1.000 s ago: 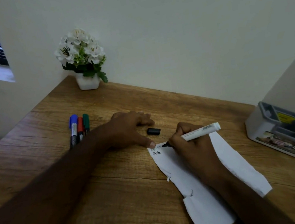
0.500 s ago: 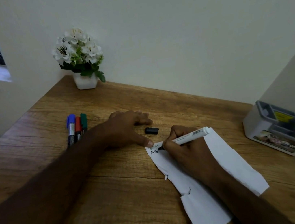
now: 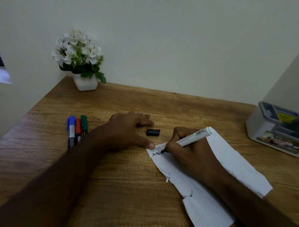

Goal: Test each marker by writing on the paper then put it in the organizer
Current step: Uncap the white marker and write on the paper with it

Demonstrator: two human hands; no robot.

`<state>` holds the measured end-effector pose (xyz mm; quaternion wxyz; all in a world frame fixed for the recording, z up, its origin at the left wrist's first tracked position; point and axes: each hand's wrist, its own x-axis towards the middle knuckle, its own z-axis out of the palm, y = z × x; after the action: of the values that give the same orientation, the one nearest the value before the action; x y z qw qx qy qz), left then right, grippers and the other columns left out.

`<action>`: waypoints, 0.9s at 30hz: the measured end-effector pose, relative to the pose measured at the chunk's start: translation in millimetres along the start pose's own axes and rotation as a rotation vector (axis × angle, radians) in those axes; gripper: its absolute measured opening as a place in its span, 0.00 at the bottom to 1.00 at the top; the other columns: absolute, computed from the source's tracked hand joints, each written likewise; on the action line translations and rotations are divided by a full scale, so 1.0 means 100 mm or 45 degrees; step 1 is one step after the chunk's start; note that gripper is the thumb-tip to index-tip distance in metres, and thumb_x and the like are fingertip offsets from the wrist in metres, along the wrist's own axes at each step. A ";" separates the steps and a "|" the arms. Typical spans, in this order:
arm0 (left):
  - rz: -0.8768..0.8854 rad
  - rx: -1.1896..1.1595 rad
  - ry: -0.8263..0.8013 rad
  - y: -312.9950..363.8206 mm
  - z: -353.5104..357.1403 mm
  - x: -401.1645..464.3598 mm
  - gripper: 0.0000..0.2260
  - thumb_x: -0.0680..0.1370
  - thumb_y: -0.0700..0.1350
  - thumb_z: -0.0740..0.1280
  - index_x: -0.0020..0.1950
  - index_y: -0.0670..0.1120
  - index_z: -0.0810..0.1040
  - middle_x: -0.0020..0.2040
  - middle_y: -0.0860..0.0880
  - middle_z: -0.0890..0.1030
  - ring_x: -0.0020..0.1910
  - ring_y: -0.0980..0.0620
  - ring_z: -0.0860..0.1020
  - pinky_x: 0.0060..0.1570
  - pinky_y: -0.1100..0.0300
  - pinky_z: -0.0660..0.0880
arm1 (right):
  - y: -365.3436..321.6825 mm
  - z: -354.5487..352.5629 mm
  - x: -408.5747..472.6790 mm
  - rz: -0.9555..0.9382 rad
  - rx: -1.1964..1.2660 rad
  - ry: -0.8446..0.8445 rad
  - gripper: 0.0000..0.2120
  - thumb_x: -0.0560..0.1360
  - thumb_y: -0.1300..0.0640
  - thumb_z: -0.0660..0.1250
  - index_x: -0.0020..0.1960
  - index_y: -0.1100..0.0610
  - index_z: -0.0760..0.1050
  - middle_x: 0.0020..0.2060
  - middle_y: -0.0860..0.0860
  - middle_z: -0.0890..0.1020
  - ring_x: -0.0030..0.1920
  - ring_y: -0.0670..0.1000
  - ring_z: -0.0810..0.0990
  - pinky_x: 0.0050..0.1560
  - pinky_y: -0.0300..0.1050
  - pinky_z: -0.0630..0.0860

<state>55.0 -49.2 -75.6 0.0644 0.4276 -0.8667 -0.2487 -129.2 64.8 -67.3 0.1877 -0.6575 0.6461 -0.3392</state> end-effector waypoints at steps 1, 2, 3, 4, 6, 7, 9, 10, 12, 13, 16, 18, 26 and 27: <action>-0.001 0.004 -0.001 0.00 0.00 0.00 0.35 0.68 0.64 0.71 0.73 0.60 0.64 0.77 0.59 0.57 0.77 0.56 0.52 0.74 0.42 0.48 | 0.00 0.00 0.00 0.004 0.010 0.004 0.10 0.74 0.53 0.69 0.38 0.58 0.77 0.31 0.51 0.81 0.30 0.45 0.77 0.27 0.32 0.69; -0.001 0.009 -0.002 0.00 0.00 0.01 0.35 0.68 0.64 0.71 0.73 0.60 0.64 0.78 0.59 0.57 0.77 0.56 0.52 0.74 0.42 0.49 | 0.01 0.00 0.01 0.004 0.011 0.010 0.10 0.74 0.53 0.69 0.37 0.58 0.77 0.31 0.51 0.81 0.30 0.45 0.77 0.28 0.32 0.69; -0.003 0.011 -0.002 0.00 0.00 0.01 0.35 0.68 0.64 0.70 0.73 0.61 0.64 0.78 0.59 0.57 0.77 0.55 0.53 0.74 0.42 0.49 | 0.02 0.01 0.01 -0.001 -0.008 0.014 0.10 0.74 0.52 0.69 0.37 0.57 0.77 0.31 0.51 0.81 0.30 0.47 0.78 0.28 0.33 0.69; -0.003 0.009 -0.001 0.00 0.00 0.01 0.35 0.68 0.64 0.70 0.73 0.61 0.64 0.78 0.59 0.57 0.77 0.55 0.53 0.75 0.42 0.49 | 0.03 0.02 0.02 -0.003 -0.048 0.010 0.11 0.74 0.52 0.69 0.37 0.57 0.77 0.31 0.51 0.81 0.32 0.49 0.78 0.28 0.34 0.69; -0.009 0.004 -0.001 -0.01 0.00 0.01 0.35 0.68 0.65 0.70 0.73 0.61 0.64 0.78 0.59 0.56 0.77 0.55 0.52 0.75 0.43 0.48 | 0.03 0.02 0.03 0.000 -0.085 0.013 0.11 0.74 0.50 0.69 0.37 0.57 0.77 0.31 0.51 0.81 0.34 0.50 0.79 0.29 0.36 0.70; -0.013 0.007 -0.004 -0.01 0.00 0.01 0.35 0.68 0.65 0.70 0.73 0.61 0.64 0.78 0.59 0.56 0.77 0.55 0.52 0.75 0.43 0.48 | 0.05 0.03 0.04 0.007 -0.089 0.016 0.12 0.74 0.49 0.69 0.37 0.56 0.76 0.31 0.51 0.80 0.34 0.50 0.79 0.30 0.38 0.71; -0.021 0.015 -0.010 -0.01 0.00 0.01 0.35 0.68 0.65 0.70 0.73 0.61 0.63 0.78 0.58 0.56 0.77 0.54 0.52 0.74 0.43 0.48 | 0.05 0.02 0.03 0.020 -0.113 0.016 0.13 0.74 0.48 0.69 0.36 0.56 0.76 0.30 0.50 0.80 0.32 0.49 0.79 0.29 0.37 0.71; -0.025 0.016 -0.012 -0.01 0.01 0.01 0.36 0.68 0.65 0.70 0.73 0.61 0.63 0.78 0.58 0.55 0.77 0.53 0.52 0.74 0.42 0.48 | 0.05 0.02 0.03 0.026 -0.110 0.016 0.13 0.74 0.49 0.69 0.37 0.56 0.76 0.29 0.50 0.79 0.31 0.47 0.78 0.28 0.35 0.70; -0.030 0.012 -0.013 0.00 0.00 0.01 0.36 0.68 0.66 0.70 0.73 0.61 0.63 0.78 0.57 0.55 0.77 0.53 0.52 0.74 0.42 0.48 | 0.03 0.01 0.02 0.024 -0.065 0.030 0.12 0.74 0.52 0.70 0.37 0.58 0.76 0.28 0.50 0.79 0.29 0.43 0.76 0.27 0.32 0.69; -0.031 0.011 -0.013 0.01 0.00 0.00 0.36 0.68 0.65 0.70 0.73 0.61 0.63 0.78 0.57 0.55 0.77 0.53 0.52 0.75 0.43 0.48 | 0.02 0.01 0.02 0.014 -0.053 0.036 0.11 0.74 0.53 0.70 0.37 0.58 0.76 0.29 0.50 0.79 0.29 0.43 0.76 0.27 0.32 0.69; -0.027 0.023 -0.009 0.04 -0.02 -0.02 0.35 0.69 0.64 0.70 0.74 0.60 0.63 0.78 0.58 0.55 0.77 0.53 0.53 0.74 0.45 0.48 | 0.03 0.03 0.03 -0.010 -0.089 0.017 0.10 0.74 0.52 0.69 0.37 0.57 0.77 0.30 0.50 0.80 0.32 0.47 0.78 0.28 0.34 0.70; -0.022 0.011 -0.004 0.06 -0.02 -0.03 0.35 0.70 0.63 0.70 0.74 0.60 0.63 0.78 0.58 0.56 0.77 0.54 0.52 0.74 0.46 0.48 | 0.06 0.05 0.04 -0.017 -0.064 0.031 0.10 0.73 0.52 0.69 0.36 0.55 0.76 0.30 0.50 0.80 0.31 0.49 0.78 0.28 0.36 0.69; -0.025 -0.012 -0.005 0.04 -0.01 -0.03 0.35 0.69 0.63 0.71 0.73 0.60 0.64 0.78 0.58 0.56 0.77 0.54 0.52 0.75 0.45 0.46 | 0.11 0.07 0.05 -0.005 0.043 0.050 0.12 0.72 0.52 0.69 0.33 0.55 0.72 0.27 0.51 0.78 0.27 0.44 0.74 0.27 0.36 0.67; -0.028 -0.012 -0.006 0.03 -0.01 -0.03 0.35 0.68 0.64 0.70 0.73 0.61 0.64 0.78 0.58 0.56 0.77 0.53 0.52 0.75 0.45 0.46 | 0.11 0.07 0.04 -0.007 0.032 0.049 0.13 0.72 0.53 0.70 0.33 0.55 0.73 0.27 0.51 0.78 0.27 0.44 0.74 0.27 0.35 0.67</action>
<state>55.0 -46.1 -73.4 0.0616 0.4363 -0.8608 -0.2546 -132.4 58.6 -78.6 0.1827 -0.6503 0.6432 -0.3605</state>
